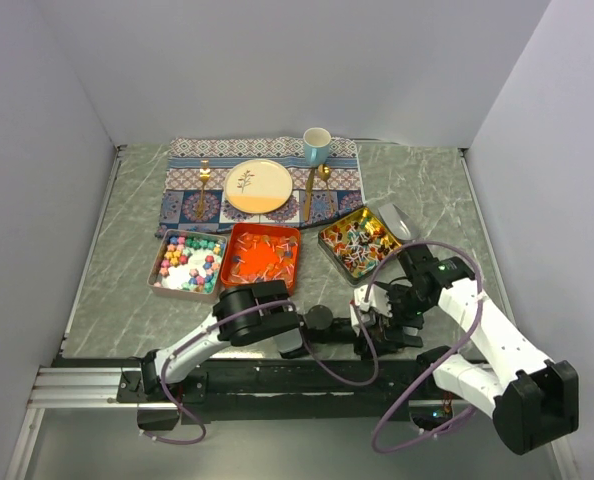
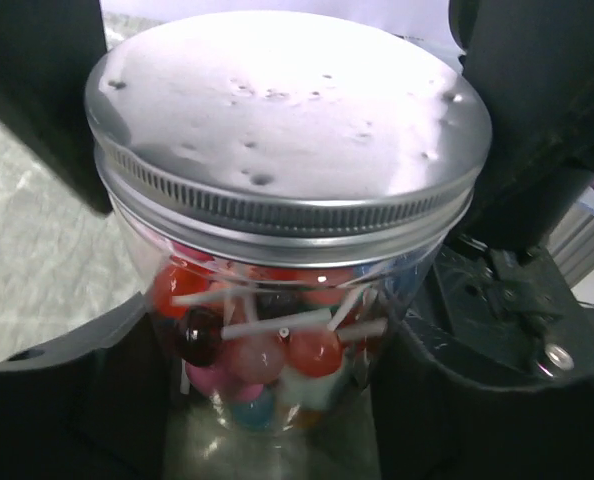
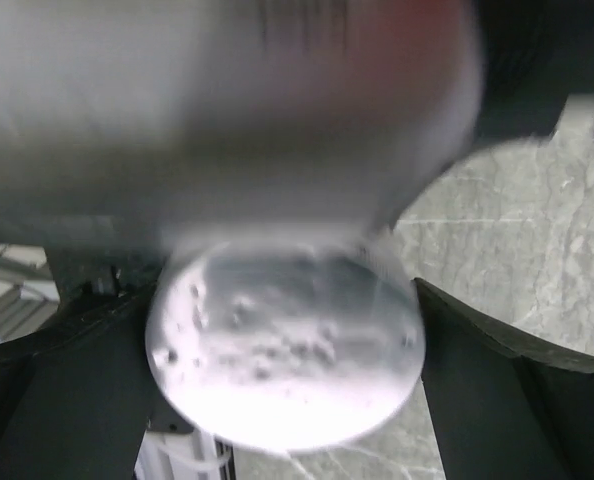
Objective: Pack the candies
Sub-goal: Screw the bottle lid onto the packing bottle.
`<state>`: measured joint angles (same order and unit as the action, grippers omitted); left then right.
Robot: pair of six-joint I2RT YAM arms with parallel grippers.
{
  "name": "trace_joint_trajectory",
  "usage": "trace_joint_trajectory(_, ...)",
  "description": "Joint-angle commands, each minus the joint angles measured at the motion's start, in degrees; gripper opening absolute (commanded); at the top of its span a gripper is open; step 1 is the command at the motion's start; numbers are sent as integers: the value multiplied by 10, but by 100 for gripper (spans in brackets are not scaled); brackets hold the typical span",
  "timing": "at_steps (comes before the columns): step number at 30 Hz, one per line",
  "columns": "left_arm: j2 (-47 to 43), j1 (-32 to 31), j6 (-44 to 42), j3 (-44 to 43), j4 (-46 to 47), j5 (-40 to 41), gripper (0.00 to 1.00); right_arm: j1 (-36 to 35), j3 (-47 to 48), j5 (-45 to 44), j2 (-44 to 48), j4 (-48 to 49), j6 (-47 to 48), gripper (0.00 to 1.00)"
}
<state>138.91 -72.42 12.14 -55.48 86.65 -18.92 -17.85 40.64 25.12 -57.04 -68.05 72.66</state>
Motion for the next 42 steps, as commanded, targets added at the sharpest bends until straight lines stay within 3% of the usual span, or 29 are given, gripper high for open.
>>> trace_joint_trajectory(1, 29, -10, 45, 106, -31, -15, 1, 3, 34, -3, -5, -11, 20, 100)
trace_joint_trajectory(7, -2, 3, -2, 162, -76, 19, 1, 4, 61, -15, -32, -11, 14, 100)
trace_joint_trajectory(19, 62, 25, -10, 116, -95, 69, 1, 21, 38, -33, 14, -75, 75, 100)
trace_joint_trajectory(27, 113, 35, 2, 67, -87, 90, 1, 23, 35, 29, 45, -106, 59, 100)
trace_joint_trajectory(33, 118, 47, 29, 70, -106, 77, 1, 38, 38, -11, -36, -117, 41, 100)
trace_joint_trajectory(42, 123, 53, 36, 70, -116, 97, 1, 91, 71, -61, 10, -147, 101, 100)
